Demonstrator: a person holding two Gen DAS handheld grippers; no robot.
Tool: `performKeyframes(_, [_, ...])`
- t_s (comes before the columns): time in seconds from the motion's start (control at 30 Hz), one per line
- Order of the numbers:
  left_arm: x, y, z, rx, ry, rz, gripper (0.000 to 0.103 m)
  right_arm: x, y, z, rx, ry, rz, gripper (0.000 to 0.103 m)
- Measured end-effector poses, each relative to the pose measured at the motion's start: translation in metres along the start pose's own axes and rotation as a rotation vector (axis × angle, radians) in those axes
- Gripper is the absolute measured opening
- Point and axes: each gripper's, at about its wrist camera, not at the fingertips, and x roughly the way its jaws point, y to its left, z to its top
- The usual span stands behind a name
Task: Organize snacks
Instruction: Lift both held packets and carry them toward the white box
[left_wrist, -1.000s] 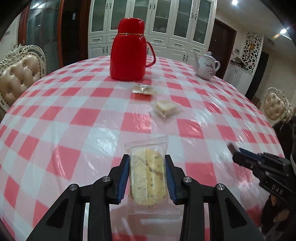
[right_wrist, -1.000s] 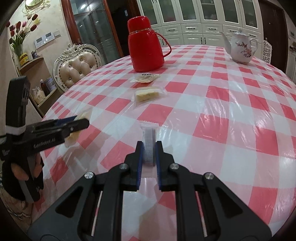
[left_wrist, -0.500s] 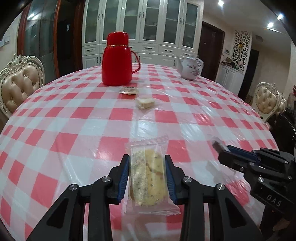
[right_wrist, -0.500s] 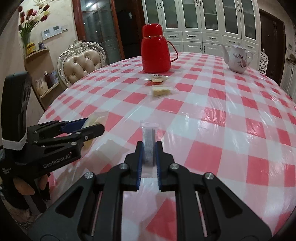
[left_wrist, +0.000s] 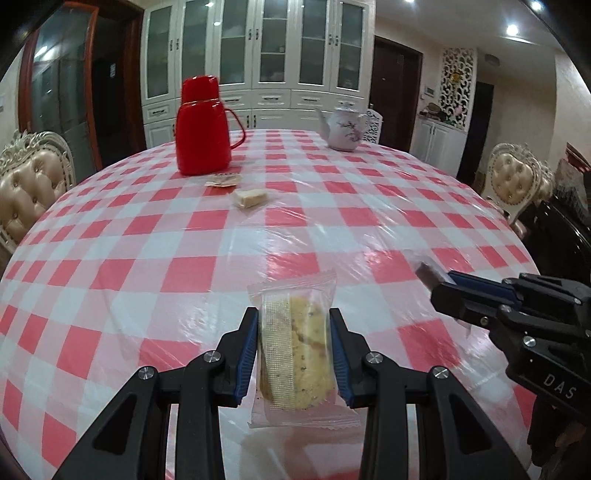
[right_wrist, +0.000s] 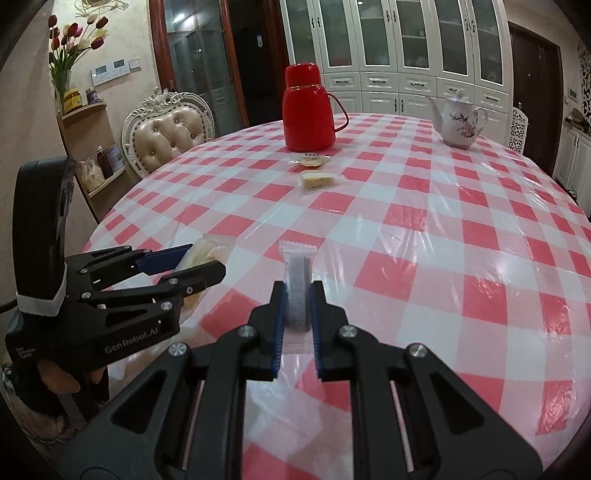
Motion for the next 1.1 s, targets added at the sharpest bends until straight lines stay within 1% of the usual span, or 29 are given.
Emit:
performKeyframes(0.27, [-0.007, -0.029, -0.01, 0.063, 0.01, -0.03, 0.038, -0.02, -0.005, -0.015, -0.01, -0.006, -0.019, 0.016])
performKeyframes(0.7, [-0.009, -0.08, -0.019, 0.161, 0.035, -0.08, 0.038, -0.059, -0.038, -0.047, 0.017, -0.022, -0.07, 0.016])
performKeyframes(0.9, [-0.015, -0.108, -0.022, 0.22, 0.039, -0.105, 0.038, -0.083, -0.06, -0.066, 0.044, -0.029, -0.099, 0.016])
performKeyframes(1.1, [-0.016, -0.144, -0.029, 0.29, 0.057, -0.158, 0.038, -0.11, -0.087, -0.091, 0.091, -0.019, -0.126, 0.016])
